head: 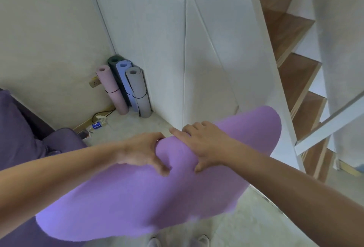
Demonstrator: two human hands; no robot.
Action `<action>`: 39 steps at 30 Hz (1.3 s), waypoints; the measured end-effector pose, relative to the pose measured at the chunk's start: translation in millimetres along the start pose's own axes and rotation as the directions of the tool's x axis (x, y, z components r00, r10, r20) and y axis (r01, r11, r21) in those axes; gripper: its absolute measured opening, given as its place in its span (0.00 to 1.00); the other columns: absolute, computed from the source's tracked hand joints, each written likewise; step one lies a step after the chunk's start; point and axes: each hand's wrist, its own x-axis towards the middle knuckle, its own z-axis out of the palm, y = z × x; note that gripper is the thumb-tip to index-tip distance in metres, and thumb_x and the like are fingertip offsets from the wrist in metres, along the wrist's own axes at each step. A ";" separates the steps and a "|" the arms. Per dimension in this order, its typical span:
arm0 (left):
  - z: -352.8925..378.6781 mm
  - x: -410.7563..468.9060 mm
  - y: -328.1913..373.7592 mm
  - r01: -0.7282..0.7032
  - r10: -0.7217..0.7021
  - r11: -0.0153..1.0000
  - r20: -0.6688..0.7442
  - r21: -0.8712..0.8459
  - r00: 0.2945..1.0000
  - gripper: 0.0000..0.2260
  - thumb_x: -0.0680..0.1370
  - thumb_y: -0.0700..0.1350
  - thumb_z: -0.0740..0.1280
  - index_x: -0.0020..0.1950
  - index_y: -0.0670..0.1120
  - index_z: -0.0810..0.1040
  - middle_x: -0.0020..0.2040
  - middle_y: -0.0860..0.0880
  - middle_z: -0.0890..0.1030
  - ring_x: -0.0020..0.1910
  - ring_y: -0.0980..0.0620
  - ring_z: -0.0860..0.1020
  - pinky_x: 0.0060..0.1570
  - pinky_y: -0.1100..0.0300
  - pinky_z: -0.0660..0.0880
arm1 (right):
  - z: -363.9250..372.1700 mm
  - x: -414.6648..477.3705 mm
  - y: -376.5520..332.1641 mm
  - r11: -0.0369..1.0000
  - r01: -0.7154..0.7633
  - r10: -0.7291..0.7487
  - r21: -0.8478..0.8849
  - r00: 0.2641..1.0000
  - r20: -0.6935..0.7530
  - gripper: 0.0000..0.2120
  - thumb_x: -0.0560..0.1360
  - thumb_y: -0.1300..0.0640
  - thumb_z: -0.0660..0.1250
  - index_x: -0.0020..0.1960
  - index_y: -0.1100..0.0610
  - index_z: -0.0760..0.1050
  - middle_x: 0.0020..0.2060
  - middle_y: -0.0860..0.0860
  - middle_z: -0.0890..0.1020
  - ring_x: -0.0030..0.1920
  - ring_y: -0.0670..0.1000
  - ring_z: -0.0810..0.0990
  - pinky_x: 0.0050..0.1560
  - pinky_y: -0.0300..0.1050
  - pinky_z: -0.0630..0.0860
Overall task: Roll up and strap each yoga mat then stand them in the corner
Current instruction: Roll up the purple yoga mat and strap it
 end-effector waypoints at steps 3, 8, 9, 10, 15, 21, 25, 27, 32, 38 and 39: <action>-14.5 -8.0 -11.2 -0.002 0.016 0.991 0.109 -0.133 0.994 0.35 0.57 0.53 0.83 0.61 0.52 0.74 0.52 0.55 0.84 0.51 0.54 0.83 0.56 0.49 0.80 | -19.7 6.5 -5.9 0.999 -0.003 0.001 0.044 1.000 0.031 0.47 0.60 0.35 0.74 0.73 0.48 0.59 0.58 0.51 0.74 0.56 0.55 0.75 0.52 0.51 0.74; -10.8 -24.1 -6.3 -0.075 0.166 0.774 -0.087 0.629 0.982 0.60 0.57 0.70 0.76 0.79 0.55 0.46 0.64 0.54 0.70 0.61 0.48 0.73 0.56 0.54 0.72 | -49.5 21.8 -8.3 0.976 -0.113 0.080 0.188 0.981 0.176 0.40 0.57 0.34 0.75 0.64 0.45 0.67 0.50 0.45 0.80 0.50 0.52 0.80 0.49 0.48 0.76; -2.9 -24.8 -7.4 -0.052 0.235 0.684 -0.152 0.727 0.960 0.60 0.58 0.70 0.75 0.79 0.53 0.45 0.63 0.51 0.69 0.59 0.46 0.73 0.54 0.53 0.72 | -53.4 21.8 -7.8 0.964 -0.146 0.098 0.223 0.973 0.210 0.40 0.57 0.34 0.76 0.64 0.44 0.67 0.50 0.45 0.81 0.50 0.52 0.80 0.50 0.48 0.76; 3.2 -23.9 -8.5 -0.035 0.278 0.659 -0.200 0.751 0.939 0.57 0.59 0.68 0.75 0.78 0.52 0.48 0.61 0.49 0.71 0.57 0.45 0.74 0.53 0.53 0.73 | -56.1 21.0 -7.7 0.951 -0.175 0.113 0.256 0.965 0.238 0.40 0.57 0.33 0.76 0.64 0.43 0.67 0.50 0.44 0.80 0.51 0.51 0.80 0.51 0.47 0.75; -11.5 -12.3 -17.6 -0.024 0.142 0.860 -0.194 0.510 0.971 0.40 0.54 0.66 0.75 0.62 0.54 0.69 0.51 0.55 0.79 0.49 0.49 0.79 0.49 0.51 0.78 | -43.9 2.6 -26.1 0.974 -0.157 0.130 0.165 0.978 0.163 0.61 0.56 0.31 0.77 0.78 0.44 0.46 0.69 0.48 0.68 0.66 0.54 0.71 0.64 0.53 0.69; -41.2 -18.5 -15.4 -0.095 0.114 0.991 0.235 -0.091 0.965 0.28 0.62 0.49 0.82 0.59 0.49 0.78 0.52 0.52 0.86 0.51 0.50 0.84 0.58 0.47 0.79 | -28.0 -7.0 -35.9 0.994 -0.093 0.091 -0.049 0.995 -0.037 0.55 0.60 0.37 0.74 0.77 0.49 0.48 0.66 0.54 0.71 0.62 0.58 0.72 0.61 0.55 0.70; -30.2 -18.4 -5.2 -0.178 0.150 0.895 0.100 0.409 0.984 0.60 0.56 0.67 0.78 0.79 0.56 0.49 0.68 0.57 0.71 0.65 0.52 0.73 0.65 0.50 0.73 | -42.3 -3.0 -22.0 0.980 -0.162 0.154 0.114 0.985 0.080 0.47 0.58 0.36 0.75 0.73 0.44 0.60 0.56 0.48 0.77 0.55 0.53 0.77 0.51 0.49 0.76; -8.8 -18.5 -4.3 -0.157 0.293 0.653 -0.056 0.741 0.954 0.63 0.56 0.71 0.74 0.77 0.56 0.37 0.66 0.52 0.69 0.63 0.46 0.73 0.60 0.50 0.72 | -46.7 -1.7 -14.3 0.955 -0.202 0.175 0.218 0.975 0.137 0.47 0.55 0.35 0.76 0.70 0.42 0.63 0.54 0.45 0.80 0.54 0.52 0.80 0.50 0.49 0.76; 1.7 -4.5 -11.2 -0.154 0.412 0.682 -0.202 0.715 0.888 0.47 0.60 0.66 0.72 0.73 0.58 0.52 0.59 0.53 0.74 0.56 0.48 0.76 0.52 0.51 0.76 | -33.4 -8.2 -16.0 0.954 -0.199 0.180 0.225 0.978 0.101 0.54 0.57 0.34 0.75 0.77 0.44 0.53 0.64 0.47 0.74 0.61 0.54 0.75 0.58 0.52 0.74; -31.9 4.2 -13.2 -0.155 0.138 0.967 0.095 0.201 0.986 0.41 0.53 0.59 0.82 0.63 0.60 0.70 0.54 0.61 0.80 0.54 0.56 0.79 0.58 0.53 0.77 | -15.4 -19.5 -25.1 0.981 -0.193 0.193 -0.003 0.981 0.013 0.60 0.60 0.33 0.75 0.80 0.51 0.45 0.69 0.55 0.68 0.64 0.58 0.70 0.63 0.55 0.68; -35.3 2.7 -13.0 -0.152 0.131 0.978 0.153 0.140 0.980 0.40 0.54 0.56 0.83 0.63 0.60 0.71 0.55 0.61 0.81 0.55 0.57 0.80 0.59 0.53 0.77 | -18.0 -18.0 -21.2 0.981 -0.189 0.188 0.046 0.982 0.035 0.57 0.60 0.33 0.75 0.78 0.50 0.50 0.66 0.53 0.71 0.62 0.57 0.72 0.60 0.53 0.71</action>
